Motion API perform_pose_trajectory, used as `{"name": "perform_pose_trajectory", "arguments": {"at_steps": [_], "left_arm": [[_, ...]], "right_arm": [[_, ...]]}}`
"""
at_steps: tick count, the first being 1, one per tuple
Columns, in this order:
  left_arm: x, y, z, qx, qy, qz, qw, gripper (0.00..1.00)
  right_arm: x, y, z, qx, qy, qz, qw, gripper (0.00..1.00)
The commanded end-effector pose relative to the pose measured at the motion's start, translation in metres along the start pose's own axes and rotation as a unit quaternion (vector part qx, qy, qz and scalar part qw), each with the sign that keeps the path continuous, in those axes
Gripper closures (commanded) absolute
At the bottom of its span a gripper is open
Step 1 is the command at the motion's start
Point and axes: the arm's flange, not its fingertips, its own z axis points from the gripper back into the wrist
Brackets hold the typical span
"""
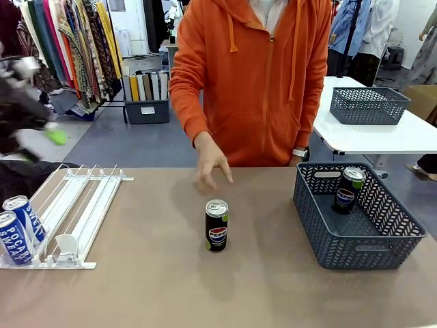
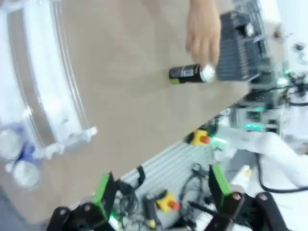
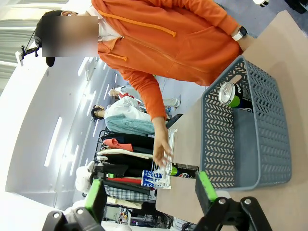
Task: Retrieve and store the cans from the dispenser.
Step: Pick up the last remaining can from one row of the Automatic Can Dispenser and place it in the middle of the table.
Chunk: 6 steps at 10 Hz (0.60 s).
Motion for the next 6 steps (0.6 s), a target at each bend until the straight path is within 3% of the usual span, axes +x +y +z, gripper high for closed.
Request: {"name": "perform_pose_trajectory", "arguments": {"at_steps": [1,2,3,4,5,6], "left_arm": [[0.003,0.063,0.035,-0.132,-0.010,0.051,0.990,0.00],[-0.009,0.105,0.051,-0.219,-0.052,0.054,0.973,0.00],[-0.022,0.138,0.054,-0.324,-0.122,0.091,0.934,0.00],[-0.030,0.159,0.044,-0.343,-0.174,0.128,0.914,0.00],[-0.037,0.126,0.061,-0.205,-0.070,0.076,0.973,0.00],[-0.037,0.126,0.061,-0.205,-0.070,0.076,0.973,0.00]], "right_arm": [[0.001,0.002,-0.001,0.007,-0.002,0.007,1.000,0.00],[0.001,0.002,-0.001,0.007,-0.002,0.007,1.000,0.00],[0.001,0.002,-0.001,0.007,-0.002,0.007,1.000,0.00],[0.001,0.002,-0.001,0.007,-0.002,0.007,1.000,0.00],[0.001,0.002,-0.001,0.007,-0.002,0.007,1.000,0.00],[0.001,0.002,-0.001,0.007,-0.002,0.007,1.000,0.00]]}}
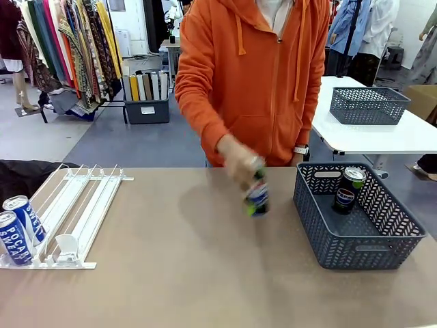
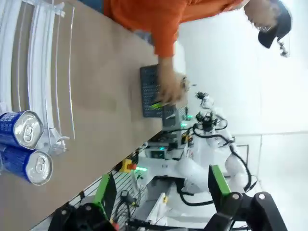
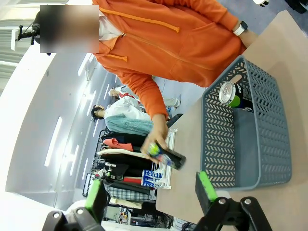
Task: Retrieve and store the cans from the dispenser.
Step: Pick up the last remaining can from one row of the Automatic Can Dispenser and place it in the middle of the table, then pick up one can from the Automatic Can Dispenser and place it in the middle of the table.
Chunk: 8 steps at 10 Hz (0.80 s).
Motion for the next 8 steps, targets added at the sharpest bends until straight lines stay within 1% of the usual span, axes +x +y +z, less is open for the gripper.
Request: {"name": "perform_pose_trajectory", "arguments": {"at_steps": [1,8], "left_arm": [[-0.0050,-0.0239,-0.0094,0.046,0.034,-0.025,0.998,0.00],[-0.0050,-0.0239,-0.0094,0.046,0.034,-0.025,0.998,0.00]], "right_arm": [[0.0011,0.0019,-0.0006,0.007,-0.002,0.007,1.000,0.00],[0.0011,0.0019,-0.0006,0.007,-0.002,0.007,1.000,0.00]]}}
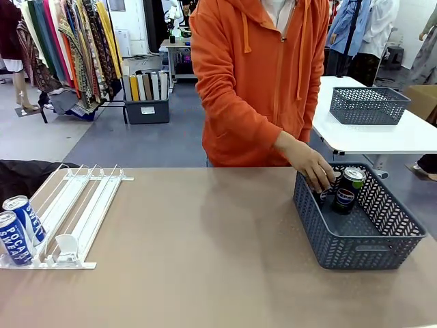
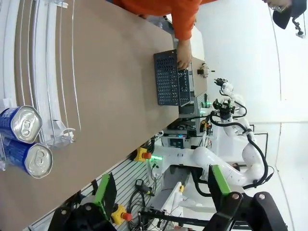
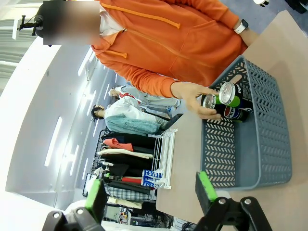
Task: Retrieve and store the cans from the dispenser.
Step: Pick up one can from the Automatic Can Dispenser and place it in the middle of the table.
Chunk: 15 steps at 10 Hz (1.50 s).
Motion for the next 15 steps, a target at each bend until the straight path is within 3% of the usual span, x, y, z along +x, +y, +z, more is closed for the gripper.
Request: {"name": "perform_pose_trajectory", "arguments": {"at_steps": [1,3,5,7,9,10,11,12,13,14,15], "left_arm": [[-0.003,0.000,0.001,-0.002,0.005,-0.003,1.000,0.00],[0.000,0.000,0.000,0.000,0.000,0.000,1.000,0.00],[-0.010,-0.012,-0.011,0.136,-0.005,-0.086,0.987,0.00],[-0.041,-0.007,-0.021,0.275,-0.034,-0.137,0.951,0.00],[-0.061,0.005,-0.053,0.394,-0.087,-0.190,0.895,0.00],[-0.065,0.008,-0.068,0.417,-0.072,-0.191,0.886,0.00],[-0.068,0.014,-0.082,0.453,-0.094,-0.191,0.866,0.00],[-0.070,0.018,-0.091,0.470,-0.082,-0.181,0.860,0.00],[-0.069,0.017,-0.097,0.482,-0.088,-0.166,0.856,0.00],[-0.038,-0.008,-0.056,0.444,-0.085,-0.213,0.866,0.00],[-0.038,-0.008,-0.056,0.444,-0.085,-0.213,0.866,0.00]], "right_arm": [[0.001,0.002,0.000,0.007,-0.002,0.007,1.000,0.00],[0.001,0.002,0.000,0.007,-0.002,0.007,1.000,0.00],[0.001,0.002,0.000,0.007,-0.002,0.007,1.000,0.00],[0.001,0.002,0.000,0.007,-0.002,0.007,1.000,0.00],[0.001,0.002,0.000,0.007,-0.002,0.007,1.000,0.00],[0.001,0.002,0.000,0.007,-0.002,0.007,1.000,0.00],[0.001,0.002,0.000,0.007,-0.002,0.007,1.000,0.00],[0.001,0.002,0.000,0.007,-0.002,0.007,1.000,0.00],[0.001,0.002,0.000,0.007,-0.002,0.007,1.000,0.00],[0.001,0.002,0.000,0.007,-0.002,0.007,1.000,0.00],[0.001,0.002,0.000,0.007,-0.002,0.007,1.000,0.00]]}}
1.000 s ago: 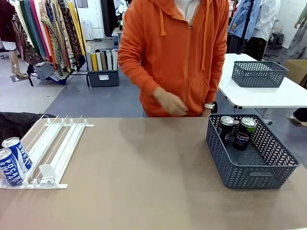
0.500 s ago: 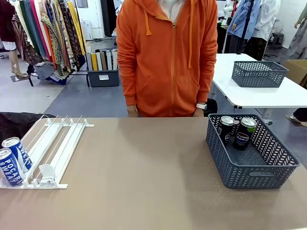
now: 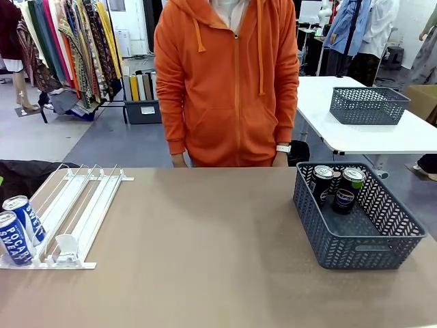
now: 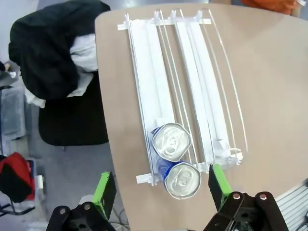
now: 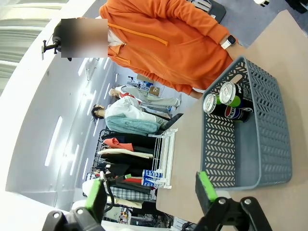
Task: Retrieve and store the cans from the dispenser.
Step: Pick up one can from the Automatic Can Dispenser and place it in the middle of the table.
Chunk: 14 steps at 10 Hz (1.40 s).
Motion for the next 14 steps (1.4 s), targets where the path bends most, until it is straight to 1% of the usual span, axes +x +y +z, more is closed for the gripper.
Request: {"name": "perform_pose_trajectory", "arguments": {"at_steps": [1,2,3,4,5,8,10,13,14], "left_arm": [[-0.006,0.006,0.009,-0.019,-0.009,-0.009,1.000,0.00],[0.000,0.000,0.000,0.000,0.000,0.000,1.000,0.00],[0.006,-0.002,-0.031,0.008,0.081,0.002,0.997,0.00],[0.004,-0.003,-0.047,-0.003,0.118,0.001,0.993,0.00],[0.004,-0.005,-0.054,-0.008,0.124,0.006,0.992,0.00],[-0.001,-0.009,-0.068,0.007,0.143,0.005,0.990,0.00],[-0.008,-0.012,-0.079,0.018,0.165,-0.010,0.986,0.00],[-0.014,-0.013,-0.092,-0.009,0.178,-0.005,0.984,0.00],[-0.013,-0.015,-0.093,-0.019,0.174,0.001,0.985,0.00]], "right_arm": [[0.001,0.002,0.000,0.006,-0.003,0.007,1.000,0.00],[0.001,0.002,0.000,0.006,-0.003,0.007,1.000,0.00],[0.001,0.002,0.000,0.006,-0.003,0.007,1.000,0.00],[0.001,0.002,0.000,0.006,-0.003,0.007,1.000,0.00],[0.001,0.002,0.000,0.006,-0.003,0.007,1.000,0.00],[0.001,0.002,0.000,0.006,-0.003,0.007,1.000,0.00],[0.001,0.002,0.000,0.006,-0.003,0.007,1.000,0.00],[0.001,0.002,0.000,0.006,-0.003,0.007,1.000,0.00],[0.001,0.002,0.000,0.006,-0.003,0.007,1.000,0.00]]}}
